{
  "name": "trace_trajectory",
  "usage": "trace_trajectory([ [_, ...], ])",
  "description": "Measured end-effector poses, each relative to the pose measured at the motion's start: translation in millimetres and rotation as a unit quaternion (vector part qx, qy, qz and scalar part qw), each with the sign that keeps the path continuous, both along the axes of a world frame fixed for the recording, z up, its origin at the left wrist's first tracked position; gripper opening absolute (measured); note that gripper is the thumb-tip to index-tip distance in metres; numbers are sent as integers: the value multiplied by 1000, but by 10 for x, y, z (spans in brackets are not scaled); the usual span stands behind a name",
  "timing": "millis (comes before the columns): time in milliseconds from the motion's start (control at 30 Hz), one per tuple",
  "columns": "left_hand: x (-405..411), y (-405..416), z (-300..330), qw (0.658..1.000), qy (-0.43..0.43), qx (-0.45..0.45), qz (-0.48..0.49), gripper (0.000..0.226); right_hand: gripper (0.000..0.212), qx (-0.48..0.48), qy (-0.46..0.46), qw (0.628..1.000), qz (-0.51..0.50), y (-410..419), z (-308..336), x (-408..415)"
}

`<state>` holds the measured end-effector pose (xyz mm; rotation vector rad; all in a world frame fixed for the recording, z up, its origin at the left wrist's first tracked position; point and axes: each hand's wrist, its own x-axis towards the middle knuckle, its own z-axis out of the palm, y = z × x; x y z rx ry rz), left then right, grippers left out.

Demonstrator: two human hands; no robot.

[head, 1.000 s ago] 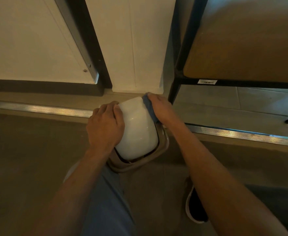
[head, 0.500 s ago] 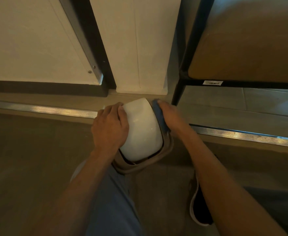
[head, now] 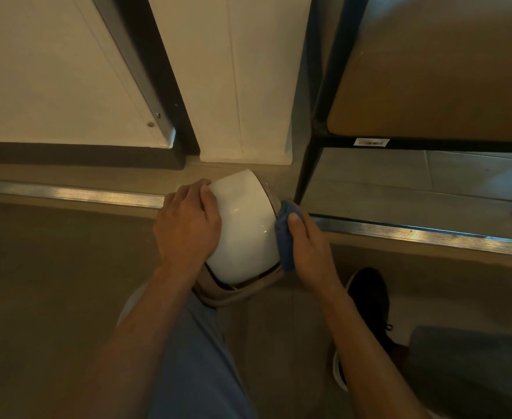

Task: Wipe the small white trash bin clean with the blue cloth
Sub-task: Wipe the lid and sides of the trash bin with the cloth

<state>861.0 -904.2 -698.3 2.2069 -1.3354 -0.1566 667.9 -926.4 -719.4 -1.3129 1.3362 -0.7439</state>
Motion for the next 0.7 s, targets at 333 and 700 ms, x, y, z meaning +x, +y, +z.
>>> trace_trajectory([
  [333,19,-22,-14,1000,-3,7,5,40,47,113,13,992,45,-822,150,390],
  [700,-8,-20,-27,1000,5,-12,17,41,30,21,36,999,1,-339,-17,228],
])
